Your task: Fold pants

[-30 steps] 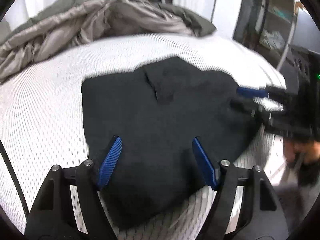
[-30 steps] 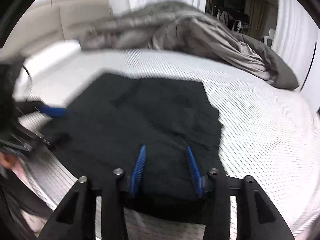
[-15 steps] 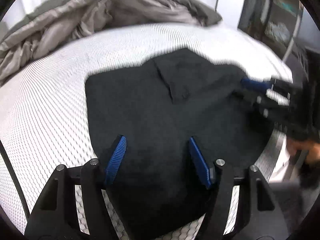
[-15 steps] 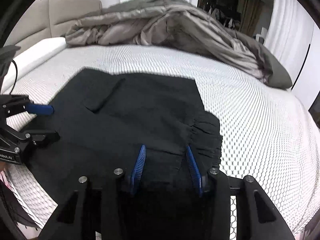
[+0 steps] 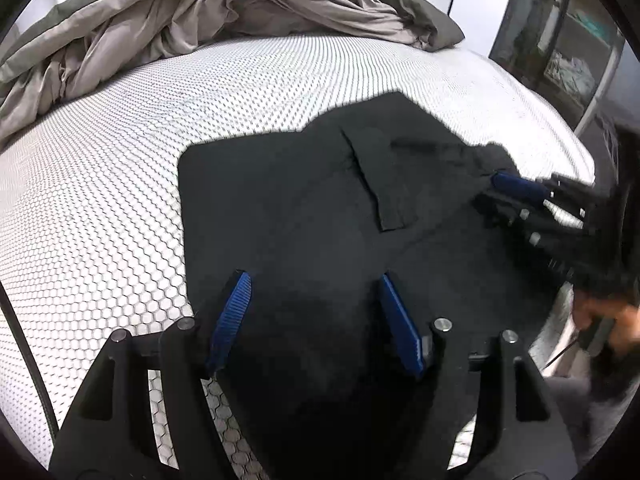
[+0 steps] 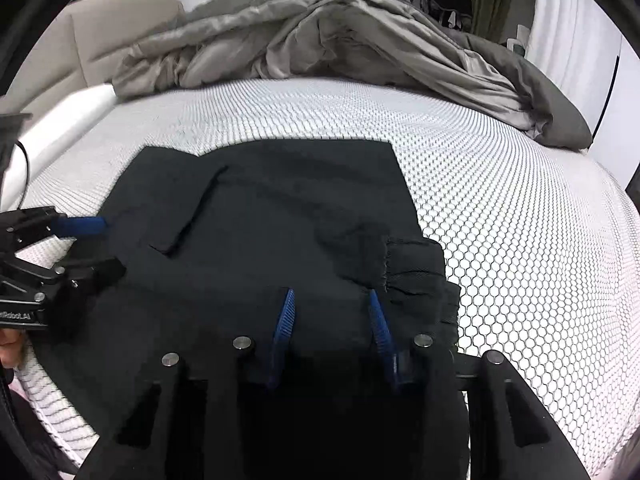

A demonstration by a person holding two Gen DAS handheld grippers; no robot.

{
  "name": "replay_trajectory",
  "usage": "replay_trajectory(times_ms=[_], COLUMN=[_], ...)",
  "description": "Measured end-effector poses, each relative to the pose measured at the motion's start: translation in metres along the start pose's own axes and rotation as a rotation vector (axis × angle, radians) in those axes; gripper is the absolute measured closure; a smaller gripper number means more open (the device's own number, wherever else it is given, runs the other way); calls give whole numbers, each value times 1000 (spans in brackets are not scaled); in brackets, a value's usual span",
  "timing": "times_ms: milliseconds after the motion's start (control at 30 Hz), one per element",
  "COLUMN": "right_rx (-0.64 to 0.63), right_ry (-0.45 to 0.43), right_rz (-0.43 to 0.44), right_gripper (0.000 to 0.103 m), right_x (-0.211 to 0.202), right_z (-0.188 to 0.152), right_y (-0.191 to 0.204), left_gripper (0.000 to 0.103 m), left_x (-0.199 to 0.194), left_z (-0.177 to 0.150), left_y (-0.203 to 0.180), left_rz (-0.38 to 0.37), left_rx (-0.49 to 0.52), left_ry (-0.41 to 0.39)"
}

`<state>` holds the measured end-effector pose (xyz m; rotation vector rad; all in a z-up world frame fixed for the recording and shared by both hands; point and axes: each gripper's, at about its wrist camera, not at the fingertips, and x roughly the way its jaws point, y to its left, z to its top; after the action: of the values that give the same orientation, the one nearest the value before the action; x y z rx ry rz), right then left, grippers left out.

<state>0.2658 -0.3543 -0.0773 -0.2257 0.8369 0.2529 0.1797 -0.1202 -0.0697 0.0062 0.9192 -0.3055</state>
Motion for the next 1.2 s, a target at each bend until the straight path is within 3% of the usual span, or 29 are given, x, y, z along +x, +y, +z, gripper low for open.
replay_trajectory(times_ms=[67,133,167,267,367,467,533,600,667,733,800,833,900,967,1033,1100,1133,1167,1200], right_rx=[-7,0,6,10,-15,-47,-42,-59,-77,-90,-137,-154,-132,-84,-14,104,170,258,305], right_ry=[-29,-63,-64,-21,60,62,31,-18,-66,-49,-1,13,15,0,-48,-83,-87,-73,-52], right_rz=[-15,36,44,17,27,-109,-93,-64,79,173,162,128,107,114,176,174,175,214,251], right_gripper=[51,48,48,48,49,49,50,49,48,47,47,47,54,61,59,39,38,38,38], right_x=[-10,-15,-12,18,41,30,13,-12,-38,-41,-27,-21,-25,-40,-60,-72,-71,-63,-53], right_z=[5,13,19,32,25,19,10,1,-9,-17,-28,-33,-40,-42,-45,-50,-50,-52,-50], right_y=[10,25,31,48,45,23,12,14,28,45,55,54,33,8,-15,-45,-60,-76,-81], left_gripper=[38,38,38,38,36,36,39,38,38,37,36,36,27,26,26,26,26,31,43], left_x=[-11,-6,3,42,36,17,-7,-36,-51,-37,-22,-22,-32,-45,-54,-56,-53,-48,-43], left_z=[14,25,28,25,21,10,-1,-15,-35,-49,-60,-65,-69,-71,-72,-69,-69,-69,-69], left_y=[3,5,6,17,17,23,18,8,-10,-28,-33,-30,-20,-5,13,33,43,49,55], left_rz=[-19,24,52,83,82,134,120,56,-10,-28,21,9,-15,-29,-61,-49,-45,-54,-70], left_rx=[-47,-71,-77,-106,-42,-54,-66,-40,26,127,178,180,165,119,28,-82,-140,-176,-214], left_ry=[-97,-141,-136,-6,-23,-31,-59,-116,-153,-70,-9,-11,-4,-1,-20,-34,-26,-14,-1])
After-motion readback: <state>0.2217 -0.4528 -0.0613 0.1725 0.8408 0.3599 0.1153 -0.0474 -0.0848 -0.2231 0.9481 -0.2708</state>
